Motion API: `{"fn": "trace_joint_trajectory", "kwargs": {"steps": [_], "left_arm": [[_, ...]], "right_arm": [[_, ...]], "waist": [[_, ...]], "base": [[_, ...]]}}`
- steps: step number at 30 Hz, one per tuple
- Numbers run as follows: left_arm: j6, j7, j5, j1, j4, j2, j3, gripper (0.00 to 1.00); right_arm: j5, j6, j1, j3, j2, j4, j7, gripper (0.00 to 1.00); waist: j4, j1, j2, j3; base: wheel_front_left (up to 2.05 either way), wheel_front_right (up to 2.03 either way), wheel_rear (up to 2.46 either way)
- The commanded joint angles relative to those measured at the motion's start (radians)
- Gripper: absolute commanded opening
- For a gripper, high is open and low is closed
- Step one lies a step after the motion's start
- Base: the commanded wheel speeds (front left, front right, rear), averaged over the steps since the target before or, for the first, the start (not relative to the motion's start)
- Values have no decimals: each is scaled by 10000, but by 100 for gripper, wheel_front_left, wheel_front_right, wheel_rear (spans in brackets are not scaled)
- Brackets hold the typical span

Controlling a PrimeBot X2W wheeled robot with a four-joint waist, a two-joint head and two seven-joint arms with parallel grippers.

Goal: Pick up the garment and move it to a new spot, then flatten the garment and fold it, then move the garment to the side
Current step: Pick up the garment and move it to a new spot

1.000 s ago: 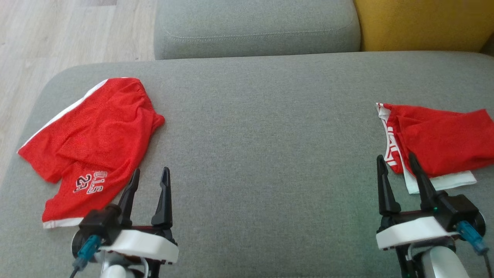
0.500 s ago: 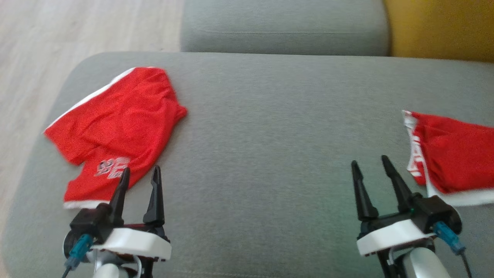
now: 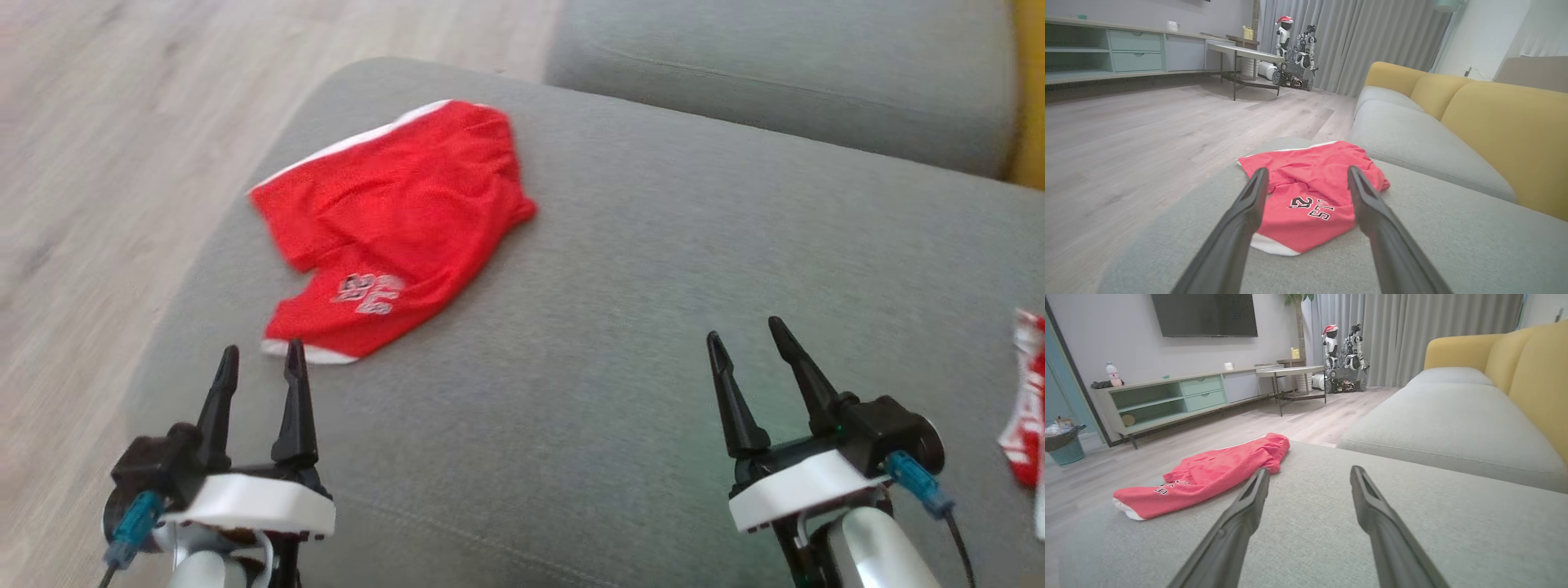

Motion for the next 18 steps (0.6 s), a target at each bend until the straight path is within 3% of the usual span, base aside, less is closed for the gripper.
{"fn": "trace_joint_trajectory", "kwargs": {"steps": [1,9,18], "left_arm": [[15,-53,27,-527,-367,68,408,100],[27,-53,9,-375,-306,68,494,100],[-1,-53,69,-603,-166,68,778,100]], "right_arm": [[53,-7,-518,235,-26,-263,-16,100],[174,-7,-453,462,-26,-180,-41,100],[160,-7,-533,655,-26,-98,-14,100]], "waist": [[357,0,0,27],[839,0,0,-19],[740,0,0,147]], "base": [[0,0,0],[0,0,0],[0,0,0]]}}
